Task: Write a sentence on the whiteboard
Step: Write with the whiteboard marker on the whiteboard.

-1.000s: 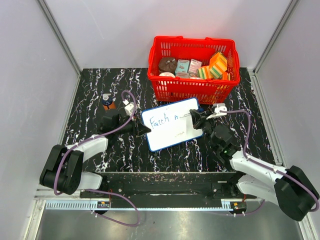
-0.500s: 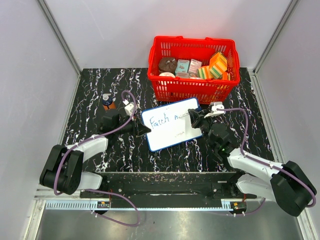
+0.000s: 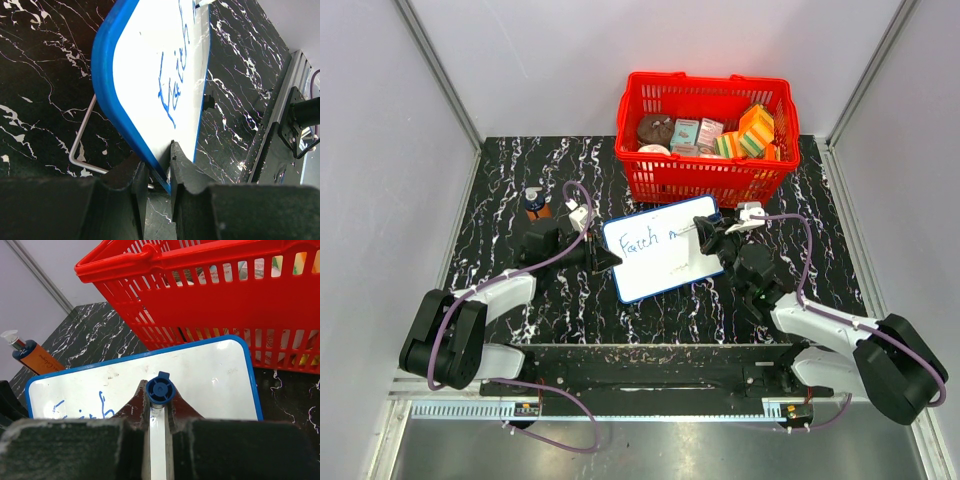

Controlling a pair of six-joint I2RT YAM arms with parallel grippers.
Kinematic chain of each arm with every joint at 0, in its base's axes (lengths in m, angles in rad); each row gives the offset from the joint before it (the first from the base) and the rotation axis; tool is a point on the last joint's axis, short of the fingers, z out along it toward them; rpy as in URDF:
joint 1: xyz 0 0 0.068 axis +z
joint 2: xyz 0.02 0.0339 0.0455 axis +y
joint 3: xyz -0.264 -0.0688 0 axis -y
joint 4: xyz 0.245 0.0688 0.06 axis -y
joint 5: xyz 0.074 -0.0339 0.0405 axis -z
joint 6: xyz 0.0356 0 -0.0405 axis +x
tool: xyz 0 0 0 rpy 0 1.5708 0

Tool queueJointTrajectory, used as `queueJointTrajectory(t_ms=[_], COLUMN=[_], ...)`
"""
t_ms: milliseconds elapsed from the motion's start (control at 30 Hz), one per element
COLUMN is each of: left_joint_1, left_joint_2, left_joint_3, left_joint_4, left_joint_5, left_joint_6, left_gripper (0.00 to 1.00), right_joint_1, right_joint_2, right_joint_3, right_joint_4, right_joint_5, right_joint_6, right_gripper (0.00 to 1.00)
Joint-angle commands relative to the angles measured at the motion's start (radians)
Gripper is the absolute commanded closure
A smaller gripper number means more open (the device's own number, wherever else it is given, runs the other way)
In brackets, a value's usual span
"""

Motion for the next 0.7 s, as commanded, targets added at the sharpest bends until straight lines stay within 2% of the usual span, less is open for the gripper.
queueJointTrajectory(t_ms=[0, 667], left_joint_1=[0.005, 0.005], left_joint_2=[-0.005, -0.004], left_joint_3=[0.011, 0.01], left_joint_4=[0.001, 0.003], left_joint_5=[-0.107, -0.107], left_joint_6=[0.143, 0.143], left_gripper=[1.0, 1.0], right_joint_1=[-0.006, -0.01], right_joint_2=[0.006, -0.008], right_joint_3=[0.037, 0.04], right_joint_4=[0.047, 0.022], right_joint_5=[0.0, 0.095], right_joint_6=[-0.008, -0.021], right_gripper=[1.0, 1.0])
